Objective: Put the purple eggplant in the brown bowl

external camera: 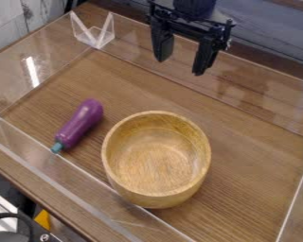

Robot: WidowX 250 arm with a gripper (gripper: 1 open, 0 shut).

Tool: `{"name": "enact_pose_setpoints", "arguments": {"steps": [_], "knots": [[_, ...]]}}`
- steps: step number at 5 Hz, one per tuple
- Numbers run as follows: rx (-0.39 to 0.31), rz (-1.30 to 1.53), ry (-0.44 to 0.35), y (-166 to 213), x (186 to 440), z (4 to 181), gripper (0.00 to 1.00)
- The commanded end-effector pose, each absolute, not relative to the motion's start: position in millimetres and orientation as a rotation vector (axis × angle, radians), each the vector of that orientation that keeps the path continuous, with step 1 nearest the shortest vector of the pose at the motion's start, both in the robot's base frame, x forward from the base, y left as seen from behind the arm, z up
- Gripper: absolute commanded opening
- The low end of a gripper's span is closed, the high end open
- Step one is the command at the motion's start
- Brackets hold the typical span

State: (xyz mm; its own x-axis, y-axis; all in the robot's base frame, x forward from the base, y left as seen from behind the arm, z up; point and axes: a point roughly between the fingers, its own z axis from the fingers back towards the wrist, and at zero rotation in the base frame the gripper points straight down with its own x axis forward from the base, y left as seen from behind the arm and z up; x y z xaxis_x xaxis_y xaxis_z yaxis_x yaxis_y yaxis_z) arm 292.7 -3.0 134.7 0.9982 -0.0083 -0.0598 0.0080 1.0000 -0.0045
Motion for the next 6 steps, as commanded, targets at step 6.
{"name": "enact_pose_setpoints", "arguments": {"steps": [6], "knots": [[-0.018, 0.22, 0.11, 28, 288, 119.3, 1.0]]}}
